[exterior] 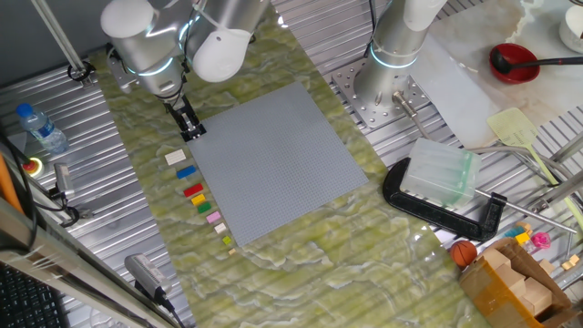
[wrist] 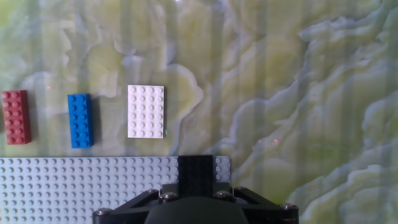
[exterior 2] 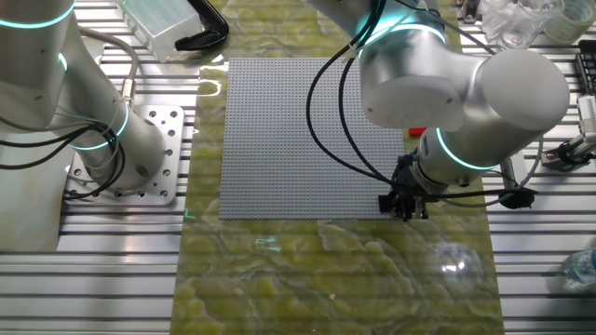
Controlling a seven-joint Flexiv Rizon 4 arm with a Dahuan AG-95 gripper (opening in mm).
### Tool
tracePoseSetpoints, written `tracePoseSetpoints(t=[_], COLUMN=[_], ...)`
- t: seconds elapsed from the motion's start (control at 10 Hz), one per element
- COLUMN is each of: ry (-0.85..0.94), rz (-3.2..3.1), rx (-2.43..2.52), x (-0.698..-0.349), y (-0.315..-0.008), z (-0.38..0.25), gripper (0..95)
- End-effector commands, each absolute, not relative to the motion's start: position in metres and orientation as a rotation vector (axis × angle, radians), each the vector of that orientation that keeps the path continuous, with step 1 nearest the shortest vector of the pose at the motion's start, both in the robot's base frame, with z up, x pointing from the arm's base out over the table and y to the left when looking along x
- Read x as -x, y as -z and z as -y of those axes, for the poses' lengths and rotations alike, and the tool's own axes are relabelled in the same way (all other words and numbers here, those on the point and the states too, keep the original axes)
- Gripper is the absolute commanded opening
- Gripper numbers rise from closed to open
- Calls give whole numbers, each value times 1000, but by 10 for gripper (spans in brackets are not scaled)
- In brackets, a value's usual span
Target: Build with small Lego blocks
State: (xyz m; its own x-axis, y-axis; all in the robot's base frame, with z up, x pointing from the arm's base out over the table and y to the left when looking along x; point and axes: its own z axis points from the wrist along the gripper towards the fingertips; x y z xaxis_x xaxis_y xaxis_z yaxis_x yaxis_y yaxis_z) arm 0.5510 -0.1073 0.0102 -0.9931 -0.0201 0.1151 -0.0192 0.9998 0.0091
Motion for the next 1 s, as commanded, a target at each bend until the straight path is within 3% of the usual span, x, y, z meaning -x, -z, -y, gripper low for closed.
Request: tracePoseSetpoints(t=[0.1,1.0], ry=[12,11], rz=[3024,3007], rx=[-30,-36], x=[-550,-549], y=[2,8], z=[107,108], gripper=[0,0])
